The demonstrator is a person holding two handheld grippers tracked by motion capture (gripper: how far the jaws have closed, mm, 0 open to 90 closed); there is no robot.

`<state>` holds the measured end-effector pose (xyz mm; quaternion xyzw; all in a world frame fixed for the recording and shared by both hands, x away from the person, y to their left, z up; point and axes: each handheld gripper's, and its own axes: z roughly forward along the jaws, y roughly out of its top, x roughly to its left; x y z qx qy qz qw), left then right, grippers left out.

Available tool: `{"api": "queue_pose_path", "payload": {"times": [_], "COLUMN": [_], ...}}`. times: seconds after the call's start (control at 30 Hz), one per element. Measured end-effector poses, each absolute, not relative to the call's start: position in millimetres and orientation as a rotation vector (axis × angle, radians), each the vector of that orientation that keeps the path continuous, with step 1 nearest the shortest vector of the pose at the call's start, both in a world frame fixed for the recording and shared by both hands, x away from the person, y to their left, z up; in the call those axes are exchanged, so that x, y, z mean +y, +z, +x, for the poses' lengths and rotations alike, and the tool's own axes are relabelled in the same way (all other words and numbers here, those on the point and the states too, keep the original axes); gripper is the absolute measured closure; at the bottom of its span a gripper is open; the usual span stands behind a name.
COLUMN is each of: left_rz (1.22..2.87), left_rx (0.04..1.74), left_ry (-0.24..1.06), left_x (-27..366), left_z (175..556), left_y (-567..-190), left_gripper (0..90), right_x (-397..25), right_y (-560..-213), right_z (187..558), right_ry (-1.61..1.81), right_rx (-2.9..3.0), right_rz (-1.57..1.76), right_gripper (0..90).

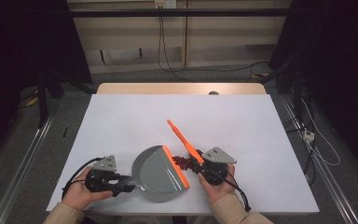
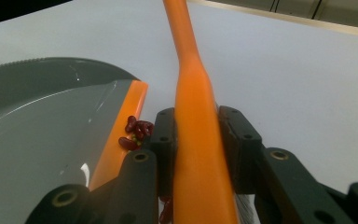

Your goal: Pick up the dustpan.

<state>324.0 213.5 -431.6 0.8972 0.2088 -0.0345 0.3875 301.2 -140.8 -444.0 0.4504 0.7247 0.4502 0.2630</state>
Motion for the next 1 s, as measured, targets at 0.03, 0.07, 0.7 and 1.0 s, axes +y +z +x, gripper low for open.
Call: {"api": "queue_pose_path", "payload": {"times": [0.03, 0.07, 0.7, 1.0], "left_rz": [2.282, 2.281, 2.277, 2.277], "left_rx": [0.532, 0.53, 0.539, 0.541], "left_ry": [-0.09, -0.092, -0.093, -0.094], "left_x": [213.4, 213.4, 209.5, 204.9], "left_z": [324.1, 324.4, 324.6, 324.5], "left_y": [-431.6, -431.6, -431.7, -433.4], "left_gripper": [62.7, 62.7, 62.7, 62.7], "right_x": [-139.9, -139.7, -123.5, -117.3], "right_y": [-444.0, -443.9, -445.5, -447.0], "right_z": [301.1, 301.0, 298.6, 297.4], "right_ry": [1.22, 1.228, 1.349, 1.382], "right_rx": [1.963, 1.961, 1.938, 1.91], "right_rz": [1.22, 1.225, 1.289, 1.322], "right_gripper": [68.9, 68.9, 68.8, 68.7]}}
